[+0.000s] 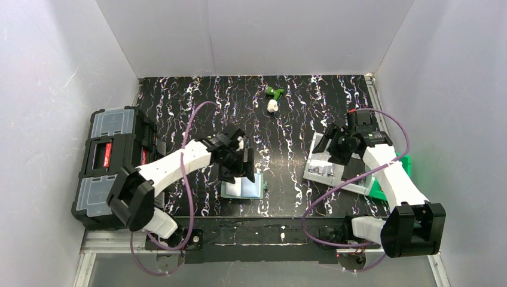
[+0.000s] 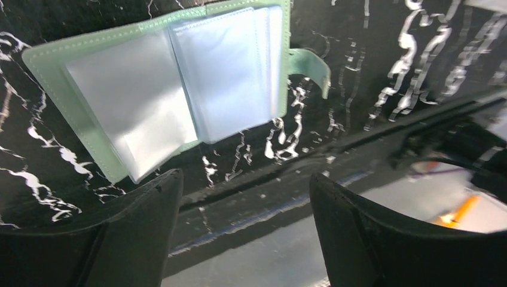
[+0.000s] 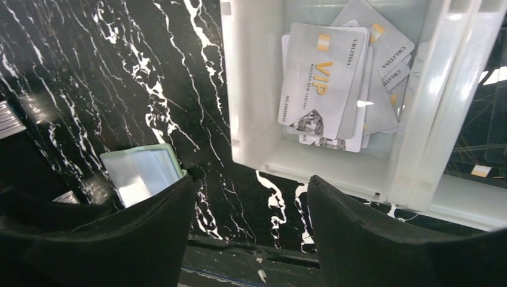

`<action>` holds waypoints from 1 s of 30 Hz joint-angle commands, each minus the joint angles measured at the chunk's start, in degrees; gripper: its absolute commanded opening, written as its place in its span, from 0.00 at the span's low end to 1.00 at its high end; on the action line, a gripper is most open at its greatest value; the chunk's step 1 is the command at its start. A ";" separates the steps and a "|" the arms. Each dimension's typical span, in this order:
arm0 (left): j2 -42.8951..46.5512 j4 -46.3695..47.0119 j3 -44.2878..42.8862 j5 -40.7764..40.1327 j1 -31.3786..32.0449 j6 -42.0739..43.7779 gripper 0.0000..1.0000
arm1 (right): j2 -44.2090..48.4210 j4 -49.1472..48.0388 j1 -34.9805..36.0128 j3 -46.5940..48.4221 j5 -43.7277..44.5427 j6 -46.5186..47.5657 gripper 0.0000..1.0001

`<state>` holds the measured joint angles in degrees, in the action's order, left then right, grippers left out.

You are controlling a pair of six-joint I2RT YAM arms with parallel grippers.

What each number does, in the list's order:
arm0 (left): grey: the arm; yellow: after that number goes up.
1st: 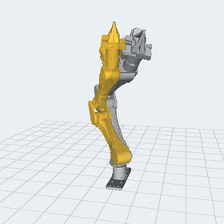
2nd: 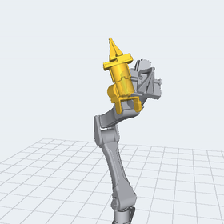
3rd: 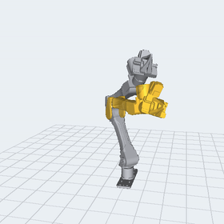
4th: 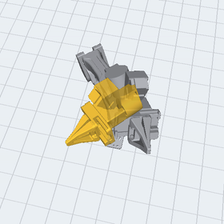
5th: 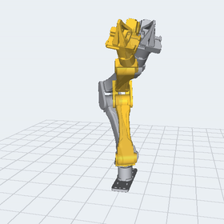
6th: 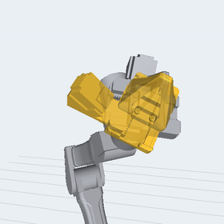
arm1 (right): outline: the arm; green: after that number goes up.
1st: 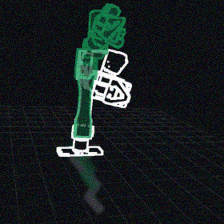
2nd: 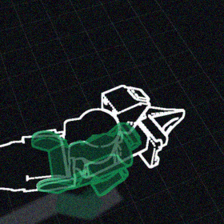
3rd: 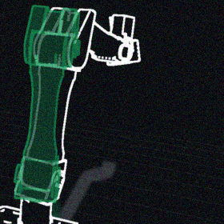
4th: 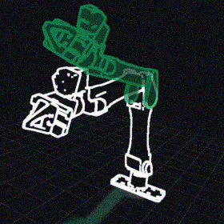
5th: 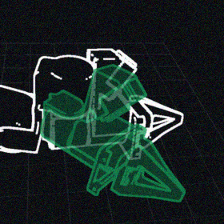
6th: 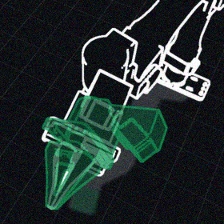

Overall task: Take the credit cards out of the card holder
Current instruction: Place the credit card in the storage box, then remove the credit card from the card holder.

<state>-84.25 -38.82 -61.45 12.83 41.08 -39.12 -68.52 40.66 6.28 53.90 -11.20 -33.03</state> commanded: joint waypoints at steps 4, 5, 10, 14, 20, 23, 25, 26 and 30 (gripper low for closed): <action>-8.29 -6.05 -8.03 -17.25 7.92 3.05 0.67 | 0.07 -0.30 5.18 -1.57 -2.45 -1.97 0.76; -9.66 -6.51 -8.80 -18.28 8.67 3.16 0.65 | -0.34 -0.81 6.14 -1.78 -2.48 -2.48 0.76; -14.56 -7.26 -11.77 -20.91 11.47 3.70 0.60 | -2.21 -2.47 9.92 -1.61 -2.24 -4.39 0.76; -17.80 -7.32 -12.88 -21.61 12.36 3.94 0.59 | -3.67 -2.76 11.14 -0.82 -2.19 -4.45 0.76; -19.53 -5.15 -11.76 -20.89 12.80 3.90 0.58 | -4.40 -3.06 11.76 -0.68 -2.21 -4.49 0.76; -20.70 -4.38 -11.27 -20.55 12.89 3.83 0.57 | -4.79 -3.25 12.18 -0.74 -2.29 -4.47 0.76; -21.24 -3.84 -10.63 -20.56 12.95 3.74 0.57 | -5.02 -3.41 12.53 -0.80 -2.26 -4.63 0.76; -21.48 -3.64 -10.30 -20.66 12.96 3.64 0.56 | -5.08 -3.50 12.70 -0.79 -2.30 -4.71 0.76; -22.60 -2.90 -8.76 -21.36 12.97 3.57 0.54 | -5.72 -3.70 13.75 -0.45 -2.19 -5.01 0.76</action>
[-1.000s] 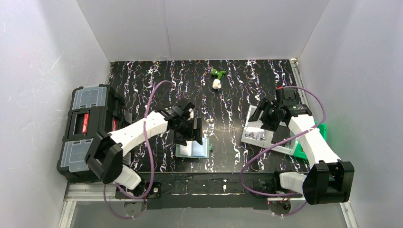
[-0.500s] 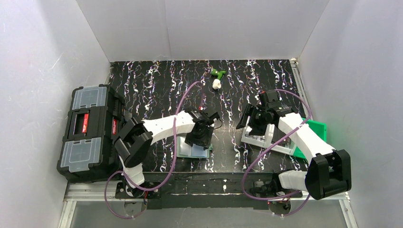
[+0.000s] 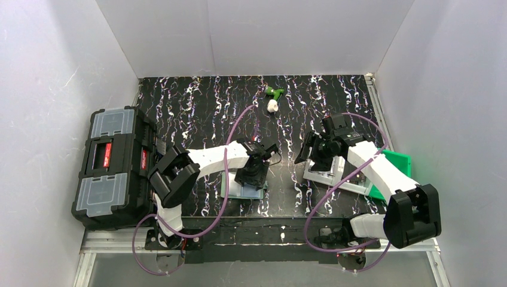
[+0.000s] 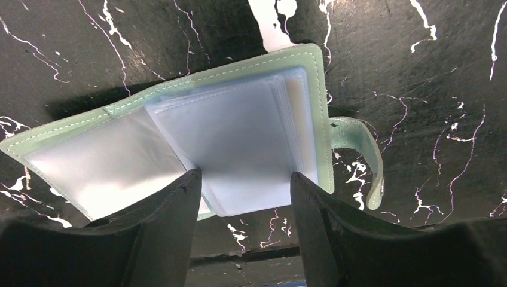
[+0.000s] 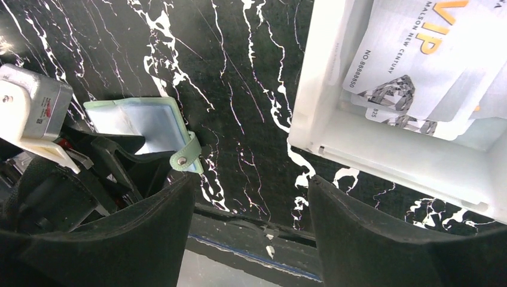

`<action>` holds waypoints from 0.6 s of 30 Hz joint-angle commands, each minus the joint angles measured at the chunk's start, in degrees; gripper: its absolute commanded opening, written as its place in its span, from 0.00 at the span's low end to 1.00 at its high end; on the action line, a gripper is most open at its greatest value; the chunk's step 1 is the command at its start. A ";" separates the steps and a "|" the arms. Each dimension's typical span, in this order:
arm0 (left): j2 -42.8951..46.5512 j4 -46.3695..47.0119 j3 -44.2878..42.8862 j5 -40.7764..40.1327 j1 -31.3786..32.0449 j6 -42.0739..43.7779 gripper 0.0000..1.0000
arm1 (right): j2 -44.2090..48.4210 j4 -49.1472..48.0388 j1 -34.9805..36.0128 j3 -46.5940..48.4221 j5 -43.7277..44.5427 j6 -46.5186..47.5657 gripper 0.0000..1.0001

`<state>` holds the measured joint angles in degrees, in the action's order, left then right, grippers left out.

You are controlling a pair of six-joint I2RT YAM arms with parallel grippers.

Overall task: Take the credit cards out of the card holder
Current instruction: Remove the credit card from the card holder.

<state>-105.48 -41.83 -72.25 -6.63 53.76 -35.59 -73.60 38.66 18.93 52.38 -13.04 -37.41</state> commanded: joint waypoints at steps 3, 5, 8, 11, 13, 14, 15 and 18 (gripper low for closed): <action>-2.62 0.09 3.16 -3.08 0.30 0.02 0.51 | -1.50 -1.74 1.92 1.48 -0.25 -0.77 0.76; -3.37 0.13 4.00 -3.94 0.31 -0.12 0.50 | -1.96 -1.77 2.44 1.79 -0.19 -0.94 0.76; -4.61 -0.04 4.70 -4.95 0.31 -0.16 0.45 | -2.47 -1.91 3.15 2.12 -0.10 -1.17 0.76; -5.67 -0.09 5.28 -5.68 0.30 -0.39 0.36 | -2.93 -1.91 3.65 2.28 -0.02 -1.47 0.76; -5.72 0.34 5.64 -5.67 0.31 -0.44 0.27 | -3.00 -1.86 4.08 2.42 0.03 -1.65 0.76; -5.63 0.65 5.76 -5.50 0.30 -0.46 0.23 | -2.99 -1.91 4.27 2.51 0.03 -1.74 0.76; -5.26 0.87 5.80 -5.26 0.28 -0.45 0.19 | -3.00 -1.88 4.65 2.54 0.11 -1.82 0.76; -3.90 1.73 6.31 -3.84 -0.39 -0.79 0.07 | -3.21 -2.07 5.93 2.78 -0.05 -2.29 0.76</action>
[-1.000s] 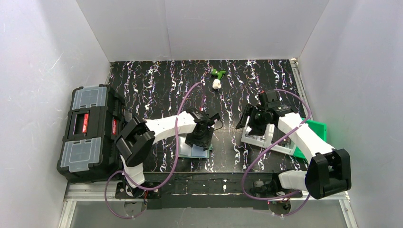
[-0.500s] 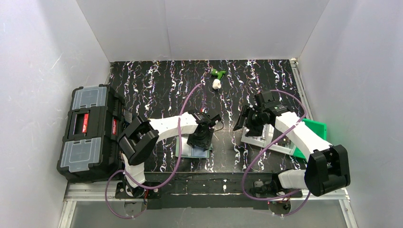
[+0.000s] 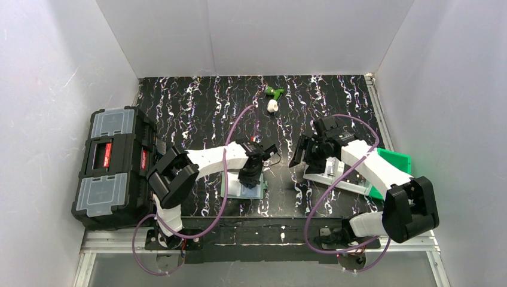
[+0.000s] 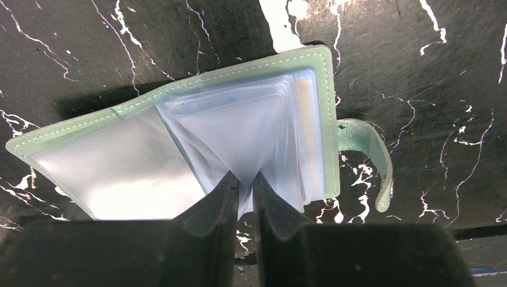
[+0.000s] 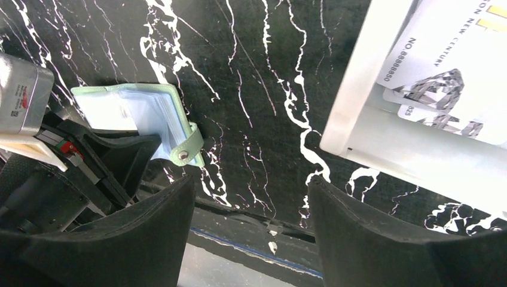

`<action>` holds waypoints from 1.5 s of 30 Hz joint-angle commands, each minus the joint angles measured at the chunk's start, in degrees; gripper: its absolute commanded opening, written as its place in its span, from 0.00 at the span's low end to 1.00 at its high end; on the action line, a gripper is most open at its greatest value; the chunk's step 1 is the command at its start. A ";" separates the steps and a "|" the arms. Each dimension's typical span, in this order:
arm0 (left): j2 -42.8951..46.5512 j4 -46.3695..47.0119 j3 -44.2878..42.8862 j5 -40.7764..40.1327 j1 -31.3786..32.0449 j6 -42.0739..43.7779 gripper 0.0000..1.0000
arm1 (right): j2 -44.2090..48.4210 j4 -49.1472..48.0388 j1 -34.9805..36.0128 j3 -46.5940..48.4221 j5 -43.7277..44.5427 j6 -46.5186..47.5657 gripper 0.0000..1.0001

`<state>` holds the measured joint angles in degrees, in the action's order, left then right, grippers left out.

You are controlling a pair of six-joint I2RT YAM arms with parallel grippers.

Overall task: Take the credit cards out of the card holder
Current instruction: Remove the credit card from the card holder.

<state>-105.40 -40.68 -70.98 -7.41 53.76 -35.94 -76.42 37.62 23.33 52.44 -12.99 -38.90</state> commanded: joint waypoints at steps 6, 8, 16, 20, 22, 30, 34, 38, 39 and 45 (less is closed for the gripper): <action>1.39 6.28 9.71 5.34 -4.80 -1.28 0.00 | -1.81 -3.11 6.62 3.54 -1.39 -2.79 0.74; 3.48 9.49 12.14 9.87 -6.84 -1.59 0.00 | -2.65 -4.24 8.70 4.17 -2.20 -3.73 0.73; 6.78 17.31 19.69 21.27 -14.11 -2.38 0.00 | -7.55 -7.80 16.98 8.87 -4.83 -6.82 0.61; 6.77 18.52 21.41 22.85 -15.25 -2.55 0.00 | -11.45 -9.85 19.97 10.98 -6.92 -7.88 0.61; 6.77 18.87 21.99 23.02 -15.49 -2.79 0.00 | -14.18 -11.52 20.72 11.14 -8.24 -8.62 0.61; 6.95 19.34 23.28 23.58 -16.37 -2.86 0.00 | -22.52 -18.35 21.05 10.08 -12.30 -10.65 0.59; 7.10 19.49 23.69 23.81 -16.67 -2.84 0.00 | -23.60 -21.19 21.06 8.66 -13.61 -11.97 0.51; 6.98 19.75 23.89 24.14 -16.74 -3.05 0.00 | -24.46 -22.51 21.05 7.08 -14.32 -13.14 0.43; 6.93 19.75 23.90 24.18 -16.75 -3.05 0.00 | -24.55 -22.67 21.04 6.76 -14.35 -13.27 0.42; 6.79 19.59 23.78 24.20 -16.80 -2.93 0.00 | -24.05 -21.12 21.05 6.02 -12.70 -12.68 0.42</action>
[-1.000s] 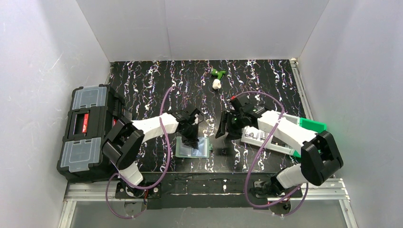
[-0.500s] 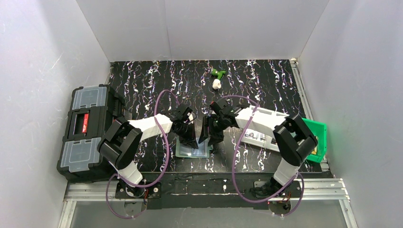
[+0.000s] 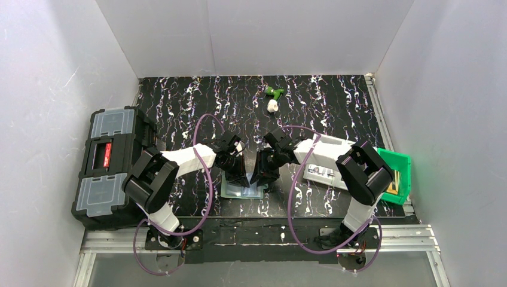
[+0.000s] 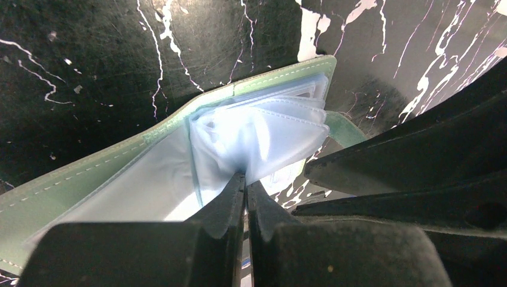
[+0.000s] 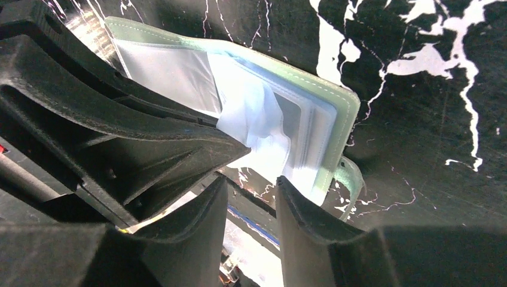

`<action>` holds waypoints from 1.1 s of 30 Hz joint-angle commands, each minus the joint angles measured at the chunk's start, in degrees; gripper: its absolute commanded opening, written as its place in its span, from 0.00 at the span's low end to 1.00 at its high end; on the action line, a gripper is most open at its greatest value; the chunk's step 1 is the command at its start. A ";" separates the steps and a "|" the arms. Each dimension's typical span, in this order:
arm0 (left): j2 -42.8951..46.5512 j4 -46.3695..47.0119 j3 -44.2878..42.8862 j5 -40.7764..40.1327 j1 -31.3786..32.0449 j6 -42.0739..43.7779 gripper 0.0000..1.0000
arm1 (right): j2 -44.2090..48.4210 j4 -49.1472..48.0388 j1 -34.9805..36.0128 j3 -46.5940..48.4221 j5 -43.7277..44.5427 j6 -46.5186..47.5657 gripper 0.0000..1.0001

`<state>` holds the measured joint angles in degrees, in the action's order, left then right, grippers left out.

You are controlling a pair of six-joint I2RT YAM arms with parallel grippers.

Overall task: Take the credit cards out of the card holder
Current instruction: Remove the credit card from the card holder.

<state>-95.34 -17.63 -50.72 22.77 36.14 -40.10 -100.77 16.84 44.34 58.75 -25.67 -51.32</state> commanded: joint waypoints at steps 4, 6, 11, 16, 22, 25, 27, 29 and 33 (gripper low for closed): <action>-3.51 -3.51 3.42 -5.90 0.81 1.27 0.00 | 0.00 -1.17 0.03 -1.13 -0.85 -0.45 0.43; -3.67 -3.56 3.24 -5.82 0.82 1.33 0.00 | -0.44 -1.85 0.05 -1.43 -1.25 -0.77 0.43; -3.97 -3.64 2.94 -5.64 0.81 1.38 0.00 | -1.64 -3.09 0.05 -1.65 -2.01 -1.08 0.43; -4.07 -3.81 2.72 -5.55 0.82 1.55 0.00 | -2.99 -4.39 0.05 -1.74 -2.71 -1.63 0.43; -4.08 -3.91 2.52 -5.28 0.80 1.57 0.00 | -3.96 -5.83 0.13 -1.97 -3.45 -2.23 0.37; -3.72 -4.45 2.04 -4.94 0.85 1.54 0.00 | -4.05 -6.01 0.13 -2.00 -3.42 -2.44 0.25; -2.78 -5.36 1.27 -5.06 0.83 1.61 0.00 | -3.98 -5.93 0.12 -2.02 -3.21 -2.52 0.15; -1.62 -6.95 0.10 -5.57 0.86 1.84 0.00 | -3.72 -5.75 0.13 -2.19 -2.86 -2.48 0.04; 1.62 -11.09 -2.67 -7.41 0.85 2.60 0.17 | -2.24 -4.80 0.14 -2.34 -1.49 -2.15 0.01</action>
<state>-95.39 -20.22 -52.16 21.69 36.42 -39.71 -104.62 12.53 44.34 57.19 -28.34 -53.74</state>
